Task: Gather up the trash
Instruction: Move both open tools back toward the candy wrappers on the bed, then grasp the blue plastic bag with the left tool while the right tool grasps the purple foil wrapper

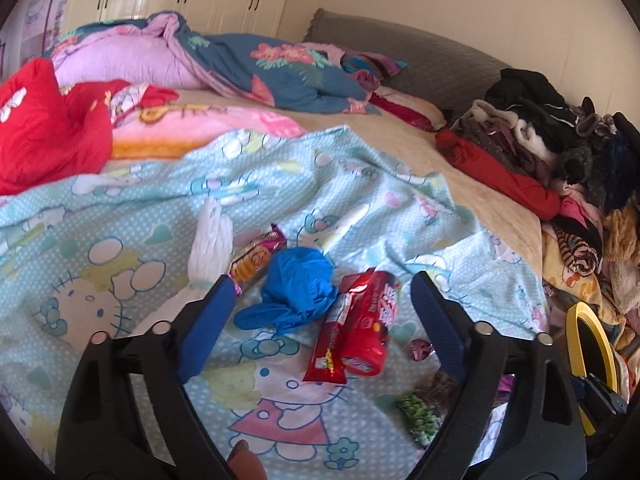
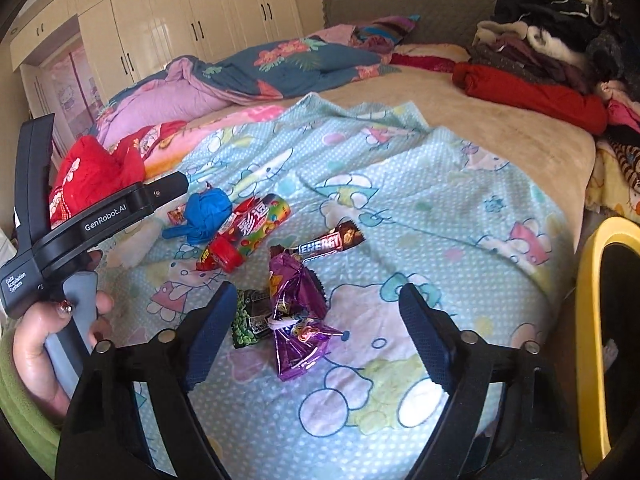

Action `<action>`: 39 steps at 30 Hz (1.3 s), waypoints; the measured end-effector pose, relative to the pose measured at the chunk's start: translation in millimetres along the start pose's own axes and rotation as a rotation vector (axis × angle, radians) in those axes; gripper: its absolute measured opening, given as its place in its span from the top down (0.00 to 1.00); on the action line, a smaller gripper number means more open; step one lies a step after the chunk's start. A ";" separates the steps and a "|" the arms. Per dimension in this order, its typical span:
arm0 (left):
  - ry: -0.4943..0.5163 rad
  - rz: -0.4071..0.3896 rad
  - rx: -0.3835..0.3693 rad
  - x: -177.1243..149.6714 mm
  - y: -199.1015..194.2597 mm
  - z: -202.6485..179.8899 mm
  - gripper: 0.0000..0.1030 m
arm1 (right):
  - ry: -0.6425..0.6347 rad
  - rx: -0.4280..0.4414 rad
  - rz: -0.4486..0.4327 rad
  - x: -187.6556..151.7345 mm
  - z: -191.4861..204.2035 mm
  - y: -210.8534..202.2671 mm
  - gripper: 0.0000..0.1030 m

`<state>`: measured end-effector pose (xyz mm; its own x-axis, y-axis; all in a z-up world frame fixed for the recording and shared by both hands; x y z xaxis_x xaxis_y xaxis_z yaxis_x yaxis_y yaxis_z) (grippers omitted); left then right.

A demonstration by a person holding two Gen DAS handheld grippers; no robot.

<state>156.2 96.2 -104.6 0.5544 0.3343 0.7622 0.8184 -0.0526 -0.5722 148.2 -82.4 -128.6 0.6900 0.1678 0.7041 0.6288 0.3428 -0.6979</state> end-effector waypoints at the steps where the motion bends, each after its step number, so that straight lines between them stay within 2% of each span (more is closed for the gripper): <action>1: -0.005 0.009 0.000 -1.3 3.0 1.1 0.29 | 0.000 0.000 0.013 -0.6 1.0 4.6 0.28; 5: -0.025 0.034 0.001 -7.7 16.5 7.4 0.37 | -0.004 0.017 0.068 -6.3 4.9 22.1 0.48; 7: -0.029 0.046 0.007 -10.7 22.6 9.9 0.38 | -0.002 0.027 0.083 -8.5 4.8 25.5 0.54; 10: -0.052 0.055 0.019 -12.1 31.3 16.2 0.38 | 0.003 0.051 0.086 -9.5 5.1 24.5 0.69; 15: -0.090 0.077 0.039 -15.0 40.7 24.8 0.45 | -0.001 0.066 0.071 -10.0 6.5 21.2 0.73; 21: -0.109 0.122 0.046 -20.8 50.2 29.7 0.58 | 0.019 0.089 0.038 -7.5 1.6 11.1 0.74; 26: -0.112 0.135 0.029 -22.8 50.5 29.8 0.77 | 0.008 0.094 0.010 -5.2 3.5 2.2 0.75; 32: -0.097 0.133 -0.021 -21.7 43.0 21.7 0.89 | 0.012 0.099 -0.008 -3.7 1.7 -7.9 0.75; 39: -0.045 0.117 -0.075 -20.4 29.0 3.7 0.94 | 0.033 0.105 -0.025 -1.0 -6.6 -18.0 0.75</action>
<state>168.1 91.3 -137.8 0.6404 0.3636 0.6765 0.7588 -0.1631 -0.6306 138.6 -94.8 -117.6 0.6868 0.1281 0.7155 0.6065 0.4416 -0.6612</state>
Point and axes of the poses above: each gripper's, at about its wrist camera, not at the fingertips, and y roughly the way its jaws point, z to its left, x to its top, the point moved 4 cm from there along y, roughly the way its jaws point, and after that the axes turned 5 degrees about -x, right-handed, at the moved point
